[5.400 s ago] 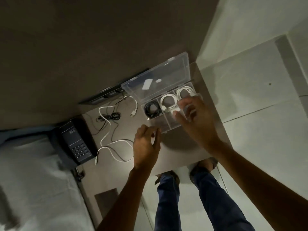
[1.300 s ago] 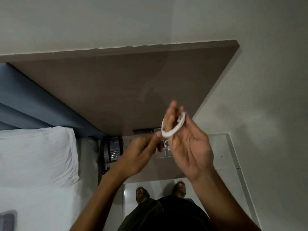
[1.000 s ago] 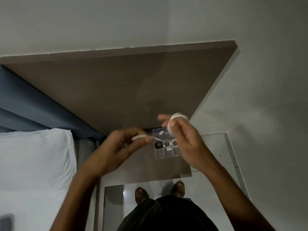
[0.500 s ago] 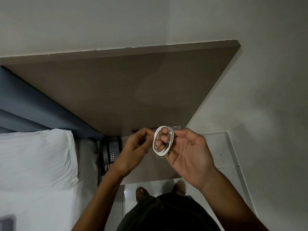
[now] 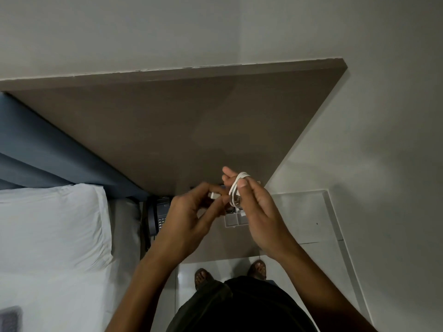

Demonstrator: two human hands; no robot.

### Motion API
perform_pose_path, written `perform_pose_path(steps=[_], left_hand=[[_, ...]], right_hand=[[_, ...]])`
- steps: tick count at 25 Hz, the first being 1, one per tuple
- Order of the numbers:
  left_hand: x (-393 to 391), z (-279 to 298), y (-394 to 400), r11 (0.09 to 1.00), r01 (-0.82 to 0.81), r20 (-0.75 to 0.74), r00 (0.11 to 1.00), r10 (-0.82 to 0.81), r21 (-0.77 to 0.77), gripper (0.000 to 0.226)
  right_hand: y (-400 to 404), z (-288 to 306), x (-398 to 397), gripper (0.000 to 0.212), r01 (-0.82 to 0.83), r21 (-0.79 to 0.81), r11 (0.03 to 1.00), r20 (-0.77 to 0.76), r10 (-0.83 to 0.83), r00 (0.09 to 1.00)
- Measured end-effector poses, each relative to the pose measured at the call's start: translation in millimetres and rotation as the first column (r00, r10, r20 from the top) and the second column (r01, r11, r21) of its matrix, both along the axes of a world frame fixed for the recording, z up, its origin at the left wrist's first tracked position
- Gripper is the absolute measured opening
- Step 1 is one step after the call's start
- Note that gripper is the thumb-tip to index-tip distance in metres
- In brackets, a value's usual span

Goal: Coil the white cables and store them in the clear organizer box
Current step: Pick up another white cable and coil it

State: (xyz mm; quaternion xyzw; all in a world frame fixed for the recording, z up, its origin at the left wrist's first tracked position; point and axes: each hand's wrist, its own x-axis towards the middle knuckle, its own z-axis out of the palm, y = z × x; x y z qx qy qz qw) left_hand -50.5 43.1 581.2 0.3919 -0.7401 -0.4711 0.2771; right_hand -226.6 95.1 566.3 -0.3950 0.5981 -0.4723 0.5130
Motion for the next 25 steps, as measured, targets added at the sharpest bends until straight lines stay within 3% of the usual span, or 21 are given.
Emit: perform_pose_path(steps=[3, 5, 7, 9, 15, 19, 25], left_hand=[[-6.7, -1.9, -6.8, 0.994, -0.056, -0.156, 0.985, 0.07, 0.088, 0.02], [-13.0, -6.1, -4.2, 0.967, -0.104, -0.295, 0.94, 0.171, 0.231, 0.019], [-20.0, -8.8, 3.0, 0.922, -0.169, -0.338, 0.895, 0.291, 0.347, 0.026], [-25.6, -11.5, 10.6, 0.915, -0.232, -0.311, 0.888, 0.338, 0.331, 0.028], [-32.2, -16.5, 18.0, 0.955, -0.285, -0.121, 0.948, 0.294, 0.087, 0.025], [-34.1, -6.6, 20.8, 0.919, -0.38, -0.121, 0.912, 0.391, 0.104, 0.017], [-22.3, -2.2, 10.3, 0.983, -0.166, -0.007, 0.986, 0.166, 0.074, 0.021]], right_hand=[[-0.8, 5.5, -2.8, 0.042, 0.005, 0.035, 0.999, 0.1, -0.008, 0.995], [-0.9, 10.9, -5.1, 0.038, -0.005, 0.041, 0.999, 0.247, -0.006, 0.969], [1.0, 11.3, -5.6, 0.035, 0.008, 0.025, 1.0, 0.385, -0.016, 0.923], [2.2, 8.0, -6.6, 0.038, 0.04, 0.037, 0.999, 0.458, -0.052, 0.887], [8.6, 6.4, -4.6, 0.038, 0.051, -0.012, 0.999, 0.527, -0.037, 0.849], [11.1, 6.7, -1.6, 0.04, 0.033, -0.023, 0.999, 0.505, -0.017, 0.863], [16.3, 2.5, -1.8, 0.039, 0.07, -0.037, 0.997, 0.524, -0.041, 0.851]])
